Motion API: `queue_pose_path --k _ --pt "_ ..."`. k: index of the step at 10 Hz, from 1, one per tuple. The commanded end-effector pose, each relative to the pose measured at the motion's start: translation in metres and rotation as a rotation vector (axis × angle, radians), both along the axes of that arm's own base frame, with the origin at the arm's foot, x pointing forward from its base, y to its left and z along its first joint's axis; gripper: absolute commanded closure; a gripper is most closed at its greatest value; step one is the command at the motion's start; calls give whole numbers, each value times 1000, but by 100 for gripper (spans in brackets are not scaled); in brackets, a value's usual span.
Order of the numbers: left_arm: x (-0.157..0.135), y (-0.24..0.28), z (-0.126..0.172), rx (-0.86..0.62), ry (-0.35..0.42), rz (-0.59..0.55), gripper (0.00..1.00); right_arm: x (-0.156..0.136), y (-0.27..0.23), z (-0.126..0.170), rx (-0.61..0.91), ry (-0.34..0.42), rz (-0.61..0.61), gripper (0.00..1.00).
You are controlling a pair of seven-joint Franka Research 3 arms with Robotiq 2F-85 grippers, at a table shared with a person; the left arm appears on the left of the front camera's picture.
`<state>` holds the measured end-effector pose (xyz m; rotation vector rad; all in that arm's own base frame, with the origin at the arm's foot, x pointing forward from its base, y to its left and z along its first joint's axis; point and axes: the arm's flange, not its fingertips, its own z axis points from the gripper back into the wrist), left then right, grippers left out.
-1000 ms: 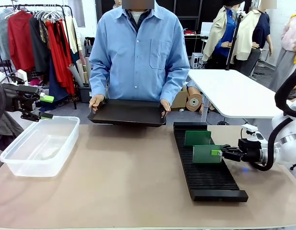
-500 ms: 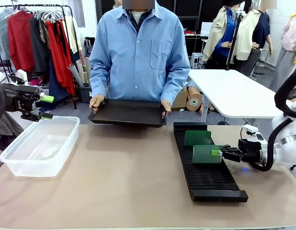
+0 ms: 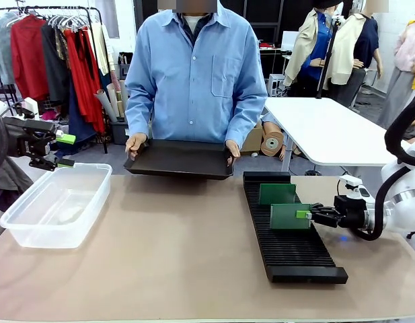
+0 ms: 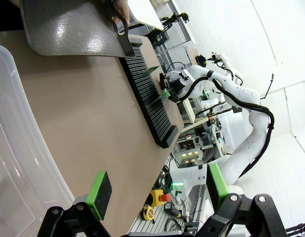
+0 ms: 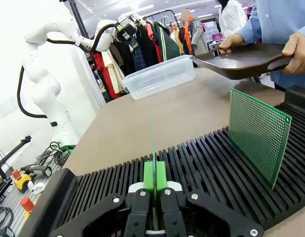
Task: Sort PCBs into racks and boxes based on the side picked up.
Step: If the short side of the Blank PCB is picked up, insert it into the PCB Rack ; if the long side is picked up, place it in the Organizing box.
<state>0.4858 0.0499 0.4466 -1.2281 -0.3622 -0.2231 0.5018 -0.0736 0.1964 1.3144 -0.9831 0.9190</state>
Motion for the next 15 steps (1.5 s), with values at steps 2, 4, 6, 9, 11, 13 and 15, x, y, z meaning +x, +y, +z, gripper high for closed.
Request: queue_pose_path --k 2,4,6,9,11,13,15 --pt "0 -1 2 -2 9 9 0 0 0 0 -5 0 1 100" --pt "0 -1 2 -2 9 9 0 0 0 0 -5 0 1 100" --pt "0 -1 2 -2 9 9 0 0 0 0 0 0 0 100" --pt "0 -1 2 -2 9 9 0 2 7 -5 -34 -34 -21 100" --pt "0 -1 2 -2 9 9 0 2 8 -6 -46 -44 -30 95" --pt "0 -1 2 -2 9 9 0 3 9 -1 -33 -52 -39 56" --pt "0 -1 2 -2 9 9 0 6 12 4 -18 -62 -40 16"
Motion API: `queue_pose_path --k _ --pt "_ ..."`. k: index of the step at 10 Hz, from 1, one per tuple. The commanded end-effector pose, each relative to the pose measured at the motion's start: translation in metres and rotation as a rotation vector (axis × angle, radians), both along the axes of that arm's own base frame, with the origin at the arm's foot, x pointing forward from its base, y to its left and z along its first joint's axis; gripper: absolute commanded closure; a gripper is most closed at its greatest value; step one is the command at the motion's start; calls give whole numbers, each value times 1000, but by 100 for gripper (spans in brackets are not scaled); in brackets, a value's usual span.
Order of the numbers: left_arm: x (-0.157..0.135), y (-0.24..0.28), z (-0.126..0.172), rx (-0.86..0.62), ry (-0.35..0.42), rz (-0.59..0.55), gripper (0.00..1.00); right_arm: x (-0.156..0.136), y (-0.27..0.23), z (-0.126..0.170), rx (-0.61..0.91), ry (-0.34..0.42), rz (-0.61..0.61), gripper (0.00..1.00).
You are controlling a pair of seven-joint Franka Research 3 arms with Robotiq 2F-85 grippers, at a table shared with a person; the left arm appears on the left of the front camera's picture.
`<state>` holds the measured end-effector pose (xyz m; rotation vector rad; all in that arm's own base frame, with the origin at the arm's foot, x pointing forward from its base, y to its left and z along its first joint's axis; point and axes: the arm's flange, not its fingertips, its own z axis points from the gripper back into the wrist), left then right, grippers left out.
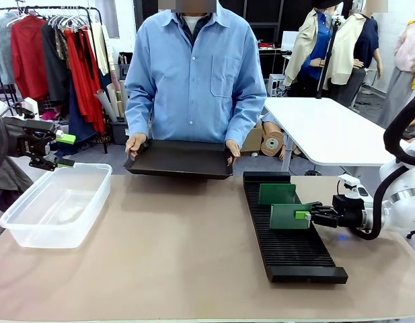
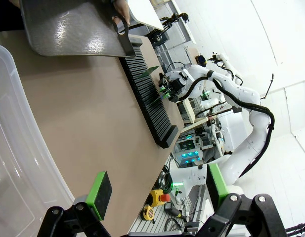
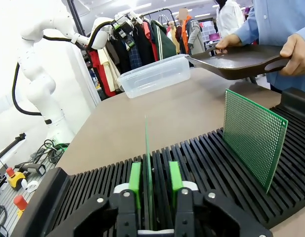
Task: Sort PCBs into racks and boxes based on the side picked up.
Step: If the short side of the Blank PCB is picked up, insert it into the PCB Rack ; if the long side is picked up, place it in the Organizing box.
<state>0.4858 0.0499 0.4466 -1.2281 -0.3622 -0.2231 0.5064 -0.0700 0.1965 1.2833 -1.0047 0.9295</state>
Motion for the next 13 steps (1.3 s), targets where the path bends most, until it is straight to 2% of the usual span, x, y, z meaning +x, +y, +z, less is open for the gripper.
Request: queue_pose_path --k 1,5,9,10,13 --pt "0 -1 2 -2 9 9 0 2 9 6 -1 -37 -22 0" --pt "0 -1 2 -2 9 9 0 4 11 11 -12 -20 -18 0" --pt "0 -1 2 -2 9 9 0 0 12 14 -32 -56 -11 0" --pt "0 -1 2 -2 9 9 0 4 5 7 -5 -16 -2 0" --pt "0 -1 2 -2 9 9 0 4 5 7 -5 -16 -2 0"
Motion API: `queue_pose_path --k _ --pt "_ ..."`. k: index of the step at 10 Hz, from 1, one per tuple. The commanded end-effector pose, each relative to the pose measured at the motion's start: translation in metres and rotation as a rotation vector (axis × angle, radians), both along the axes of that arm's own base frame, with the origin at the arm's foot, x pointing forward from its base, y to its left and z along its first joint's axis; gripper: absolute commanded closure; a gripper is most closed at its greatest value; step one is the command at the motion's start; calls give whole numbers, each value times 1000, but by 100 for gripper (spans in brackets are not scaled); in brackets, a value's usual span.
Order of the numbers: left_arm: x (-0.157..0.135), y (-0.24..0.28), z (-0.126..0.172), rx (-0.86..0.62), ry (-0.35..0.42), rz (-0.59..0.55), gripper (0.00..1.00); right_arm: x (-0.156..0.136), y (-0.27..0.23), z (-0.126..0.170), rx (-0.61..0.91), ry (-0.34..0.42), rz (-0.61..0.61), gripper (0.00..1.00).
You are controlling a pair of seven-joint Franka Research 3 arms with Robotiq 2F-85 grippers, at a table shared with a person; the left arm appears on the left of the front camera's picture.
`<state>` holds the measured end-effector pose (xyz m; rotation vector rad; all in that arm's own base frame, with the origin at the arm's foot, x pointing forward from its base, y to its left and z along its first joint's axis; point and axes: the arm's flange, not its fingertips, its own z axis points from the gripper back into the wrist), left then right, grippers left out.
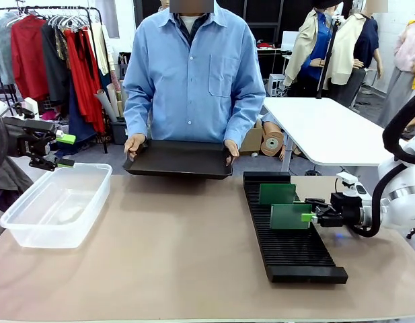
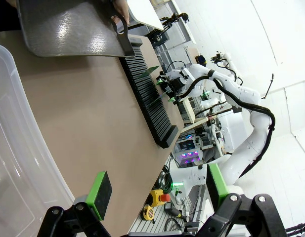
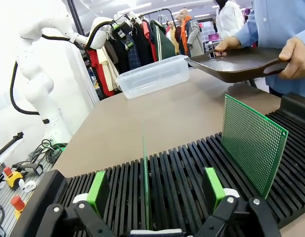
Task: Sort PCBs into racks and boxes based on the side picked up.
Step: If the short side of the Blank PCB is picked up, insert it into the PCB Rack ; if the long side is picked up, place it in the Organizing box.
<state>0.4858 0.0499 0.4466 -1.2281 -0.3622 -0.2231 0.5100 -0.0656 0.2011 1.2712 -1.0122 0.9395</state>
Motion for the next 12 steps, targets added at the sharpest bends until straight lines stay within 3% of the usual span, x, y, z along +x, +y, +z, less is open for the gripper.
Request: queue_pose_path --k 1,12 --pt "0 -1 2 -2 9 9 0 1 1 2 2 -3 1 0" --pt "0 -1 2 -2 9 9 0 0 0 0 0 0 0 0"
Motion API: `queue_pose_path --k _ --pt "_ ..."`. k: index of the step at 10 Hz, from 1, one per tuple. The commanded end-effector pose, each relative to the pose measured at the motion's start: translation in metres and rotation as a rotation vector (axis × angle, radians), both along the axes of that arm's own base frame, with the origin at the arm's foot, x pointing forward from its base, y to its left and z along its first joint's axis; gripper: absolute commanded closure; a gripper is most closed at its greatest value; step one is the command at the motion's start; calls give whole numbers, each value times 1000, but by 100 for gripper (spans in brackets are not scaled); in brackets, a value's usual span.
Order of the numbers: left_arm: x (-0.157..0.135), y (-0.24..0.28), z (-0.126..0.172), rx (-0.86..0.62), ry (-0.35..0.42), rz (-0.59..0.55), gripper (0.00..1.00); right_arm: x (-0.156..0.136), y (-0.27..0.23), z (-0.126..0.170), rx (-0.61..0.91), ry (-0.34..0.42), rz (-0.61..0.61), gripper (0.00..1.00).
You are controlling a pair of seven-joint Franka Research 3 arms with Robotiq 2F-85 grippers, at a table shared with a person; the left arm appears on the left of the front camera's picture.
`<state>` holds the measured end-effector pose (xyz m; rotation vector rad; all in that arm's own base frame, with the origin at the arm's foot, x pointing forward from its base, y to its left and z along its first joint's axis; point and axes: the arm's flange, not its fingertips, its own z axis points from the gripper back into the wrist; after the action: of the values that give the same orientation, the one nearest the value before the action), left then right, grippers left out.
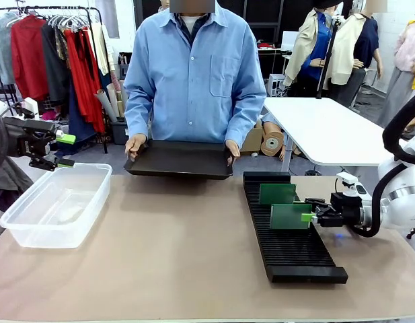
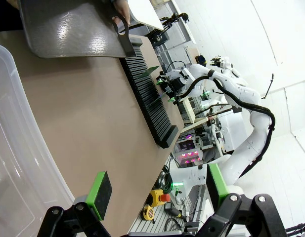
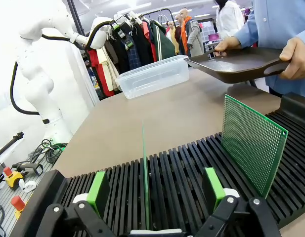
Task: Sort PCBs into racks and boxes based on the side picked up.
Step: If the short side of the Blank PCB is picked up, insert it into the PCB Rack ; if the long side is picked up, place it in the Organizing box.
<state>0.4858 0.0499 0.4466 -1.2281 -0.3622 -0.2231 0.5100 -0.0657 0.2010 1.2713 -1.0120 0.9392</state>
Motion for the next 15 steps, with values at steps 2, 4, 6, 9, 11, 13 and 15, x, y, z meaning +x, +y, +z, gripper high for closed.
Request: queue_pose_path --k 2,4,6,9,11,13,15 --pt "0 -1 2 -2 9 9 0 1 12 27 3 -15 4 0" --pt "0 -1 2 -2 9 9 0 -1 20 56 -7 -51 10 0" --pt "0 -1 2 -2 9 9 0 -14 32 89 -33 5 17 0" --pt "0 -1 2 -2 9 9 0 -46 45 136 -55 304 5 0" --pt "0 -1 2 -2 9 9 0 -67 47 162 -19 506 -32 0" --pt "0 -1 2 -2 9 9 0 -83 49 178 21 686 -53 0" --pt "0 -1 2 -2 9 9 0 -95 45 190 -37 859 -140 0"
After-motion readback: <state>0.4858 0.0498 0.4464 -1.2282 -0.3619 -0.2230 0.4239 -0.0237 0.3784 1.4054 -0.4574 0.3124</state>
